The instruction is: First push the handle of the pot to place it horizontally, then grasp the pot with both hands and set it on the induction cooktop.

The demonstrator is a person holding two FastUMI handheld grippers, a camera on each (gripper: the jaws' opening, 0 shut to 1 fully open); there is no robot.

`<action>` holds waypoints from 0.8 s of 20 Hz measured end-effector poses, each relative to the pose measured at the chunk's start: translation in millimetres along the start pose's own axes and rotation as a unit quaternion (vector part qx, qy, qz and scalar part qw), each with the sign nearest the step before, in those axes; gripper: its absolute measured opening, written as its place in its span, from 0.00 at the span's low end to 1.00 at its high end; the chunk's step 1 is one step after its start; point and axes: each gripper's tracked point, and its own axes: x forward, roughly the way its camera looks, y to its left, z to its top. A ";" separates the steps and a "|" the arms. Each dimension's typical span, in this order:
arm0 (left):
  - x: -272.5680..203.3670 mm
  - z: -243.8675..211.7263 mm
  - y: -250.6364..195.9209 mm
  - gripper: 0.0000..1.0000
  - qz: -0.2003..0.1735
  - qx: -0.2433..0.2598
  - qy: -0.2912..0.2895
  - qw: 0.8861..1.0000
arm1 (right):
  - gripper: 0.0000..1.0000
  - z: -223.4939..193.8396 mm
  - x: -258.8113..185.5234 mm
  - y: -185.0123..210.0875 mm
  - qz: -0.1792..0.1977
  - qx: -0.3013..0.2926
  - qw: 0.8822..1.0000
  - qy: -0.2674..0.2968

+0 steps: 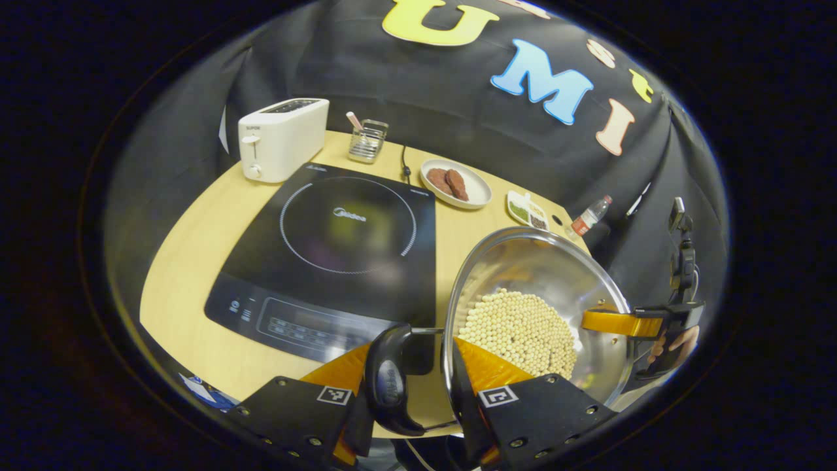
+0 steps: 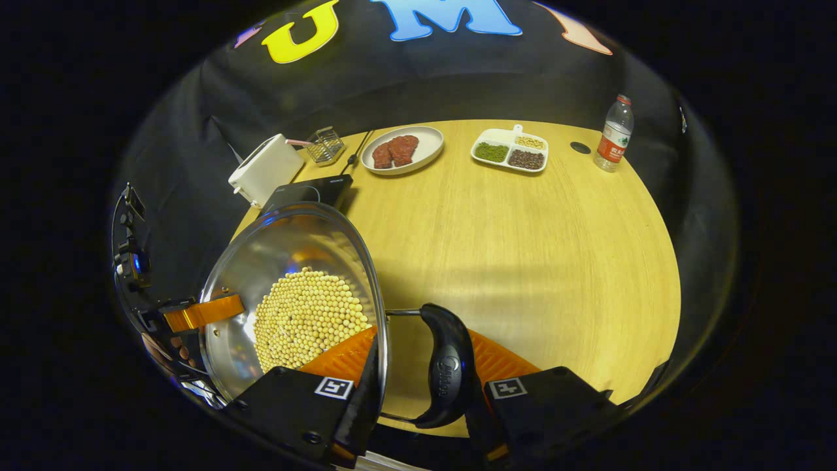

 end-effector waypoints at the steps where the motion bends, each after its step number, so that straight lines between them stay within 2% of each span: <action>1: -2.3 6.1 10.4 0.58 0.000 -0.001 -0.004 1.000 | 0.58 -0.3 3.7 10.9 0.004 0.001 1.000 0.006; 3: -4.1 14.8 33.1 0.55 0.000 -0.013 -0.007 1.000 | 0.60 0.9 9.3 32.9 0.010 0.005 1.000 0.011; 5: -4.9 23.2 55.3 0.55 -0.002 -0.025 -0.010 1.000 | 0.58 4.6 17.3 53.7 0.015 0.006 1.000 0.009; 8: -6.8 35.8 84.7 0.54 -0.001 -0.018 -0.015 1.000 | 0.58 15.4 32.0 78.4 0.016 0.001 1.000 0.006; 9: -6.4 41.2 92.5 0.51 -0.001 -0.017 -0.018 1.000 | 0.58 19.9 36.7 85.9 0.017 0.003 1.000 0.006; 10: -4.6 47.6 99.9 0.55 -0.002 -0.017 -0.019 1.000 | 0.58 24.2 40.8 93.0 0.017 0.004 1.000 0.006; 12: 0.4 61.7 115.9 0.55 -0.003 -0.016 -0.022 1.000 | 0.60 34.9 50.1 106.4 0.018 0.005 1.000 0.004; 15: 10.5 82.3 140.2 0.55 0.002 -0.012 -0.025 1.000 | 0.58 52.7 65.2 124.3 0.016 0.004 1.000 -0.004; 16: 14.8 88.9 148.6 0.58 0.004 -0.010 -0.025 1.000 | 0.58 57.4 70.3 128.9 0.015 0.003 1.000 -0.005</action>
